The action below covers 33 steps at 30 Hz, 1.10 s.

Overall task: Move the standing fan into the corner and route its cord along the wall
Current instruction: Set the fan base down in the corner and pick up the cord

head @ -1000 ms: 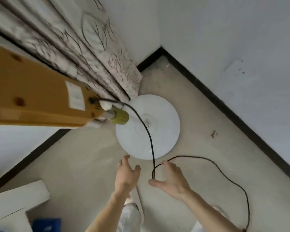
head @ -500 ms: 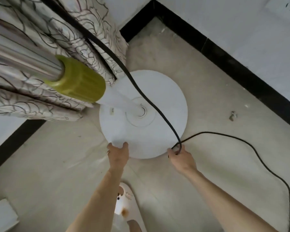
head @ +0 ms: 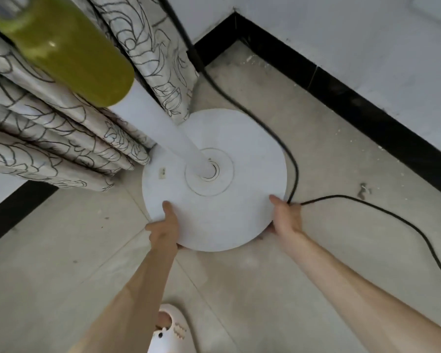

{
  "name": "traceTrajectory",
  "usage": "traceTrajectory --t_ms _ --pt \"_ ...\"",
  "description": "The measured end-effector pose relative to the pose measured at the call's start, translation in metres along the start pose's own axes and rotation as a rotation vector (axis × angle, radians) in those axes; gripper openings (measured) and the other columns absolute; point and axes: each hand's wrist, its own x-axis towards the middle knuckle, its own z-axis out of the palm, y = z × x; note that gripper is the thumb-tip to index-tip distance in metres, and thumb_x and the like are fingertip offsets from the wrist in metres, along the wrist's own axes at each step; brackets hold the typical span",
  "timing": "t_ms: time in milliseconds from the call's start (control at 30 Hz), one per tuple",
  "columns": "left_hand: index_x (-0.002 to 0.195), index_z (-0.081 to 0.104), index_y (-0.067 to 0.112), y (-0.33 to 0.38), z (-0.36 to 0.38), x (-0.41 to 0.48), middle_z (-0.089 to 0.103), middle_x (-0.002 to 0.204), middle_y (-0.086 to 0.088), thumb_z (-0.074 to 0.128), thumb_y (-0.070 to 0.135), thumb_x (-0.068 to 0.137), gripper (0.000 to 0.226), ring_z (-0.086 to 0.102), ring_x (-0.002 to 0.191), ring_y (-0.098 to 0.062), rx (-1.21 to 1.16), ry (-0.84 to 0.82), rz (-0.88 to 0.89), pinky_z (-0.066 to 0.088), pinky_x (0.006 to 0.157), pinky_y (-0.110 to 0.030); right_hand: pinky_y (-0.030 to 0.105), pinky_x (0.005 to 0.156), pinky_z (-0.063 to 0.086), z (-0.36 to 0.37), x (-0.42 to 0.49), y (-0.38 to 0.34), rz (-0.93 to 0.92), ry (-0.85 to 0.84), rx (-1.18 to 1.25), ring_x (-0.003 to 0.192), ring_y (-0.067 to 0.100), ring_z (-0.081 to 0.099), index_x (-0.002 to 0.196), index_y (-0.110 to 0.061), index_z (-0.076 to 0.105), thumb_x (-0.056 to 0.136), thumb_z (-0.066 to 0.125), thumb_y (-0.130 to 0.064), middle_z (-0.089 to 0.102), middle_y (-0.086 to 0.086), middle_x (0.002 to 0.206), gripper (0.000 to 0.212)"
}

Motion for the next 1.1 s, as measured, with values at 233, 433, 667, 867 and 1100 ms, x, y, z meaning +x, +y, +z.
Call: traceTrajectory --t_ms 233,433,667,867,1100 --pt "0.147 0.035 0.015 0.03 0.015 -0.027 0.049 0.142 -0.015 0.061 0.068 0.08 0.089 0.052 0.123 -0.044 -0.293 -0.302 -0.235 0.049 0.089 -0.069 0.055 0.085 0.055 -0.004 0.009 -0.064 -0.033 0.025 -0.226 0.109 0.042 0.062 0.135 -0.005 0.048 0.094 0.041 -0.034 0.059 0.019 0.13 0.05" --pt "0.142 0.044 0.014 0.049 0.045 -0.045 0.054 0.138 -0.016 0.051 0.067 0.089 0.076 0.058 0.116 -0.04 -0.341 -0.456 -0.189 0.056 0.079 -0.057 0.042 0.058 0.055 0.011 0.002 -0.065 0.069 -0.093 -0.185 0.103 0.039 0.062 0.137 -0.008 0.036 0.095 0.04 -0.019 0.056 0.019 0.127 0.044" --pt "0.134 0.05 0.004 0.072 0.066 -0.046 0.06 0.124 -0.018 0.053 0.057 0.094 0.067 0.063 0.104 -0.04 -0.277 -0.516 -0.081 0.057 0.083 -0.057 0.044 0.075 0.056 0.016 0.02 -0.085 0.038 -0.101 -0.105 0.102 0.035 0.064 0.133 -0.009 0.048 0.093 0.041 -0.018 0.06 0.014 0.124 0.042" --pt "0.126 0.056 0.003 0.095 0.082 -0.048 0.061 0.115 -0.016 0.064 0.027 0.095 0.04 0.062 0.1 -0.037 -0.335 -0.55 -0.036 0.057 0.077 -0.05 0.034 0.065 0.054 0.014 0.033 -0.104 -0.003 -0.182 0.225 0.099 0.03 0.064 0.121 -0.009 0.06 0.093 0.045 -0.006 0.068 0.011 0.112 0.032" --pt "0.125 0.057 0.001 0.111 0.105 -0.055 0.06 0.119 -0.017 0.07 0.01 0.09 0.038 0.059 0.102 -0.036 -0.402 -0.457 -0.015 0.056 0.076 -0.049 0.034 0.086 0.05 -0.004 0.059 -0.133 -0.064 -0.301 0.035 0.103 0.024 0.063 0.123 -0.01 0.056 0.102 0.042 -0.019 0.066 0.007 0.115 0.027"
